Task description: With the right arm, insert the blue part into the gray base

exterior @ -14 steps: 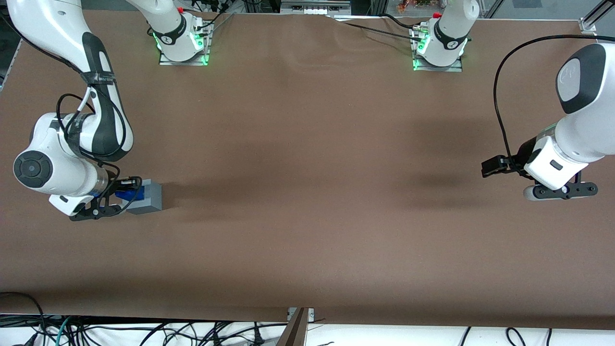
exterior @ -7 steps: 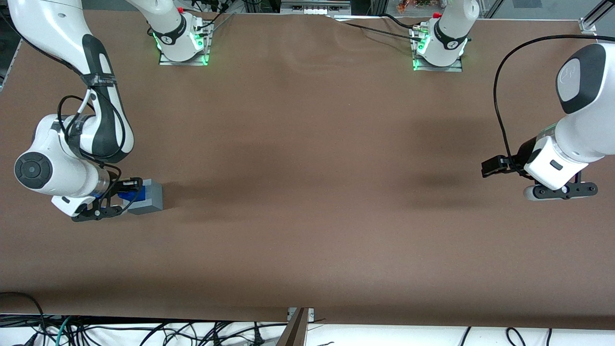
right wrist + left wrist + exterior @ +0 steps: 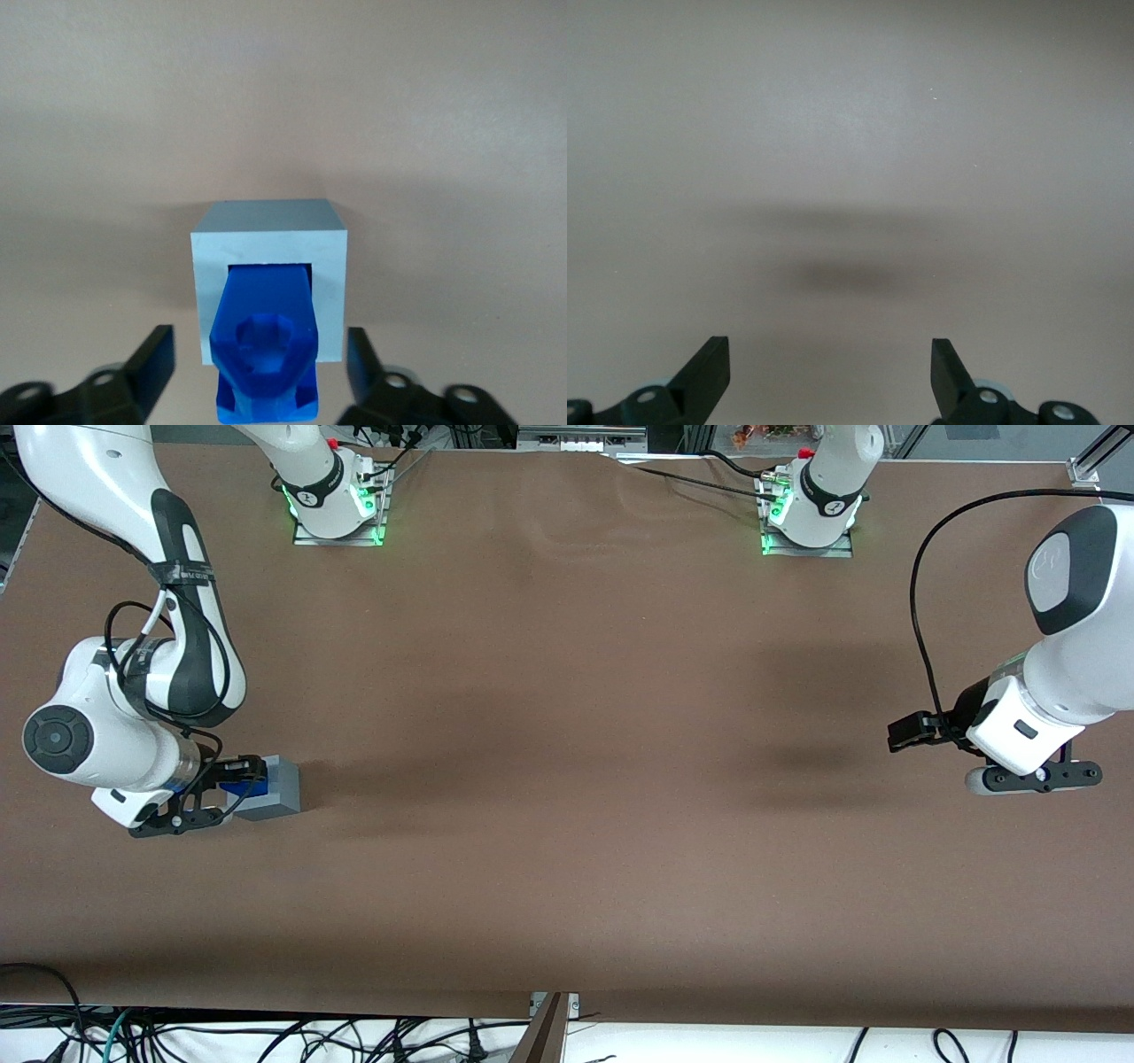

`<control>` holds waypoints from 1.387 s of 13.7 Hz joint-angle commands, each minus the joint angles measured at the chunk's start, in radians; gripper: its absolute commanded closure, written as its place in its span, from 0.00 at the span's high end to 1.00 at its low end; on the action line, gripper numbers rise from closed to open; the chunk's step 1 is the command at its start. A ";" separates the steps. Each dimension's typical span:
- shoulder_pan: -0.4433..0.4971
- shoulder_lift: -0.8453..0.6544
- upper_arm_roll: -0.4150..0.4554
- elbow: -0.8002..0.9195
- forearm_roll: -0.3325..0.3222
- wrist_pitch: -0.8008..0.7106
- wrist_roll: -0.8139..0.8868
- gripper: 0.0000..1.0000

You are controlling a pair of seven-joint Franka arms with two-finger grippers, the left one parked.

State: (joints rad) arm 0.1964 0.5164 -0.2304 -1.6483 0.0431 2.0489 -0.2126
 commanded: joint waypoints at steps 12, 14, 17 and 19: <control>-0.081 -0.361 0.145 0.277 0.005 -0.628 0.114 1.00; -0.170 -0.444 0.259 0.164 -0.085 -0.590 0.153 1.00; -0.175 -0.573 0.224 -0.106 -0.074 -0.361 0.171 1.00; -0.176 -0.576 0.209 -0.108 -0.072 -0.342 0.164 1.00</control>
State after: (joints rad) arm 0.0350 0.0015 -0.0189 -1.6798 -0.0338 1.6624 -0.0518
